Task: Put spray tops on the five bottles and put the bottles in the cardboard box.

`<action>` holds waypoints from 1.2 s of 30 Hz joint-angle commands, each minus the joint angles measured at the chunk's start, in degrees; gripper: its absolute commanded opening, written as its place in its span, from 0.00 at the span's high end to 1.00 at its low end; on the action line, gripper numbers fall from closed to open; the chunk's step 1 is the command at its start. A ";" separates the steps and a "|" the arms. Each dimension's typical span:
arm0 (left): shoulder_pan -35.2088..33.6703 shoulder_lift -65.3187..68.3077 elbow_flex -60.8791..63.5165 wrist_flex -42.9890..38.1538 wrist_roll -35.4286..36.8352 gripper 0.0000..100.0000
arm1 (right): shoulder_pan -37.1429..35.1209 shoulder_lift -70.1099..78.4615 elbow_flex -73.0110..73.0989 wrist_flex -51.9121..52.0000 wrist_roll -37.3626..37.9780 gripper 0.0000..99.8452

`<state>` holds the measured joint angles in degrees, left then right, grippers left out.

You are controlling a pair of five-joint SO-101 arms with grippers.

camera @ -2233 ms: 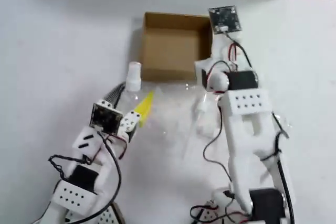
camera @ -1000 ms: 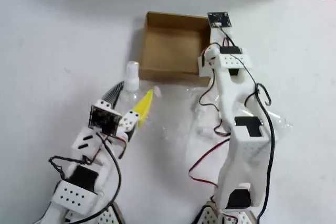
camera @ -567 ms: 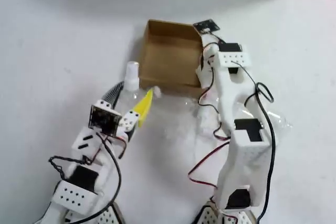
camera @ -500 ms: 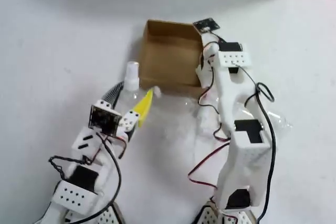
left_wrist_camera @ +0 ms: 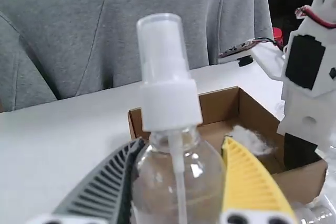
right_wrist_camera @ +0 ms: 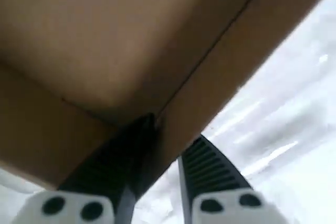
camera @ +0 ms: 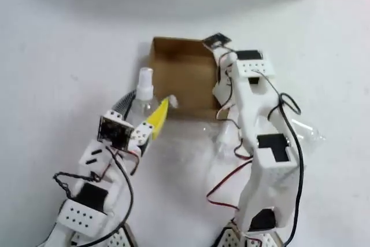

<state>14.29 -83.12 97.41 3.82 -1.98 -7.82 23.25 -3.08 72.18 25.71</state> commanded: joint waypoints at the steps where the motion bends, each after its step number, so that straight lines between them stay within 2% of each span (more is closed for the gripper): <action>1: -0.66 -0.92 -0.44 -1.76 -0.62 0.98 | -0.31 -5.93 1.05 -2.77 -2.55 0.98; 5: -0.66 -0.92 -0.44 -1.76 -0.62 0.98 | -1.36 -7.34 2.46 -2.86 -2.55 0.97; 11: -0.66 -0.92 -0.44 -1.76 -0.62 0.98 | -1.98 -8.13 2.55 0.40 -2.64 0.71; 13: -0.66 -0.92 -0.35 -1.76 -0.62 0.98 | -1.80 -8.22 1.49 2.68 -2.64 0.67; 17: -0.66 -0.92 -0.35 -1.76 -0.62 0.98 | -1.54 -10.51 -2.64 10.33 -2.73 0.70; 22: -0.66 -0.92 -0.35 -1.76 -0.62 0.98 | -1.71 -17.36 -6.15 19.30 -2.73 0.80; 30: -0.75 -0.92 -0.35 -1.67 -0.62 0.98 | 0.92 -31.34 -2.55 19.56 -2.73 0.94; 36: -1.01 -0.92 -0.44 -1.67 -0.62 0.98 | 6.81 -40.04 4.40 19.82 -2.64 0.97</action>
<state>14.29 -83.12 97.41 3.82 -1.98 -3.96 -11.65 -0.97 91.52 23.60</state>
